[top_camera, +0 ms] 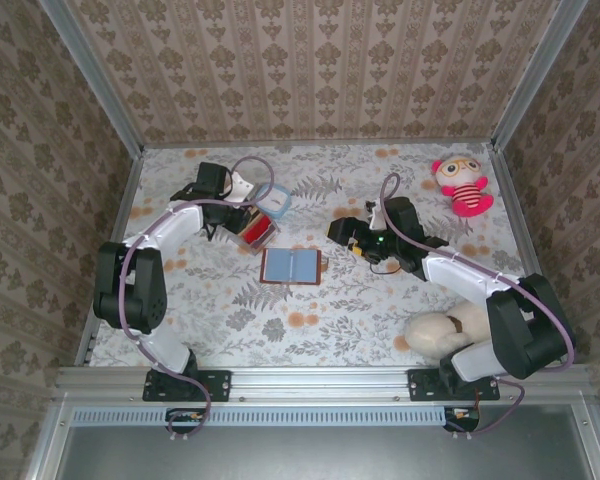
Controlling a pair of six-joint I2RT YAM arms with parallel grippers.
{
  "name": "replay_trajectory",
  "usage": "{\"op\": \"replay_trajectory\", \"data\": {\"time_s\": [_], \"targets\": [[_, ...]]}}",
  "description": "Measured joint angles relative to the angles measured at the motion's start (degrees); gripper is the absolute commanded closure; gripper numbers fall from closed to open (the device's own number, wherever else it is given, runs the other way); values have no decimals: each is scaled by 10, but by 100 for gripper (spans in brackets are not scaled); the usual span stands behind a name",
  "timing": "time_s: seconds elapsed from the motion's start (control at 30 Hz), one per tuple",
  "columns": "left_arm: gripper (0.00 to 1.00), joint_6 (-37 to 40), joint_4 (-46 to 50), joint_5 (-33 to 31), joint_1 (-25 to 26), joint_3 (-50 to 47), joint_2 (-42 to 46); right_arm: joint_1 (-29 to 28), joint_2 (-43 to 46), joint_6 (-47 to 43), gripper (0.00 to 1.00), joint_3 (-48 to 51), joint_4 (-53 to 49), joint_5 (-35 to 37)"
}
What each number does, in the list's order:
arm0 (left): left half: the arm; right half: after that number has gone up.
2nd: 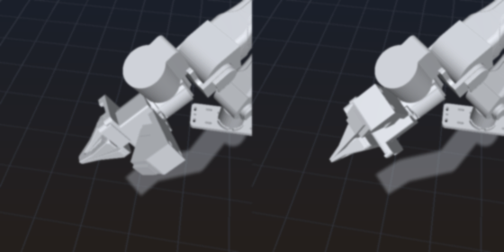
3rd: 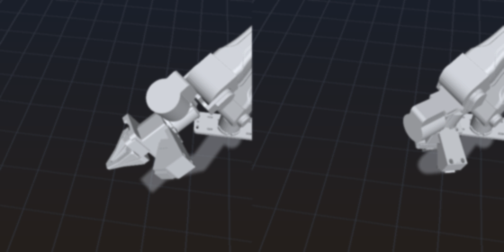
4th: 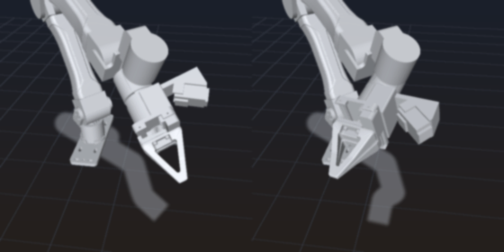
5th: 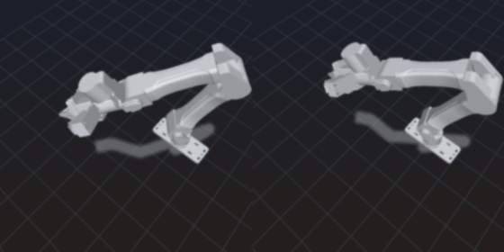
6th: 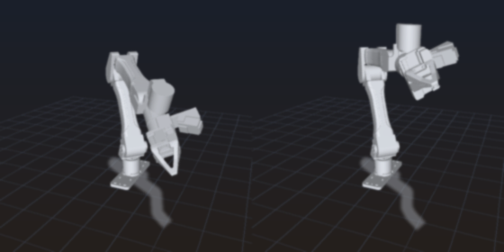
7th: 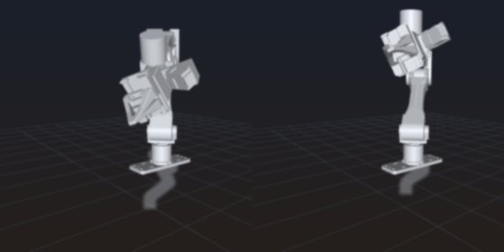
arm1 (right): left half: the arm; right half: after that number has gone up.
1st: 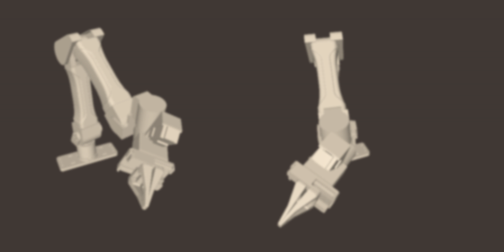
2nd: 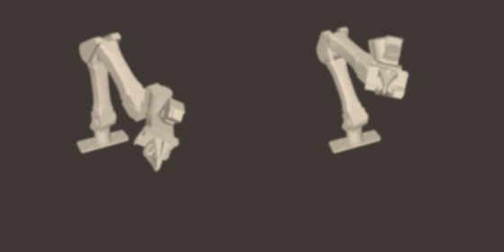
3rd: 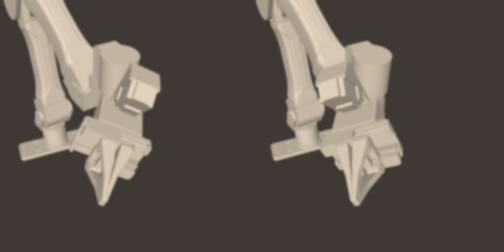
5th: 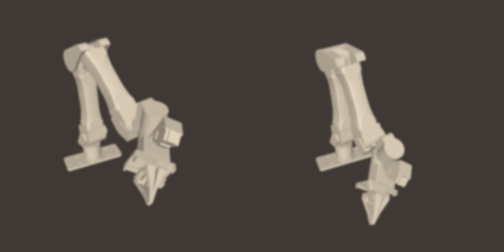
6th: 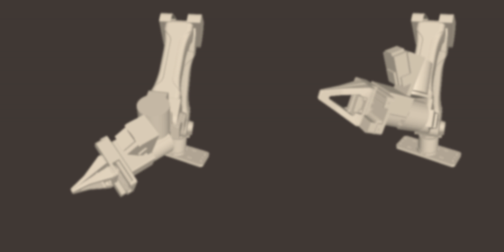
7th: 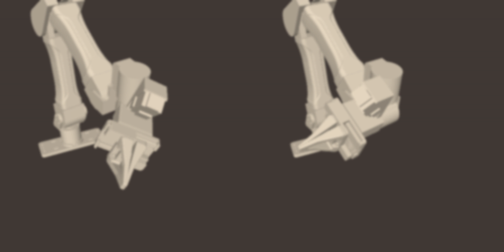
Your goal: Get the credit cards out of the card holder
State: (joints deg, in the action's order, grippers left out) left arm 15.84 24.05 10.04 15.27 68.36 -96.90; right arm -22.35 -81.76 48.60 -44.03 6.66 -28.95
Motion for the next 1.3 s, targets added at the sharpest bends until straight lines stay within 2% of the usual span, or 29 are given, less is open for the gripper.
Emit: {"op": "replay_trajectory", "data": {"time_s": [0.13,0.2,0.3,0.5,0.83,1.13,1.3], "targets": [[59,-36,-1,4,0,0,18,0,0,0,0,0,0,0],[48,-68,-2,7,0,-1,45,0,0,0,0,0,0,0],[38,-117,-9,14,0,-4,97,-1,0,-1,1,0,-3,1],[23,-203,-50,41,-3,-65,213,-14,1,-8,0,-8,-28,18],[1,-308,-68,67,-8,-188,351,-54,25,-46,0,-49,-86,59],[0,-398,-94,84,-11,-302,432,-127,22,-56,0,-78,-148,135],[0,-446,-119,97,-11,-348,437,-178,-54,-56,4,-145,-171,180]]}}
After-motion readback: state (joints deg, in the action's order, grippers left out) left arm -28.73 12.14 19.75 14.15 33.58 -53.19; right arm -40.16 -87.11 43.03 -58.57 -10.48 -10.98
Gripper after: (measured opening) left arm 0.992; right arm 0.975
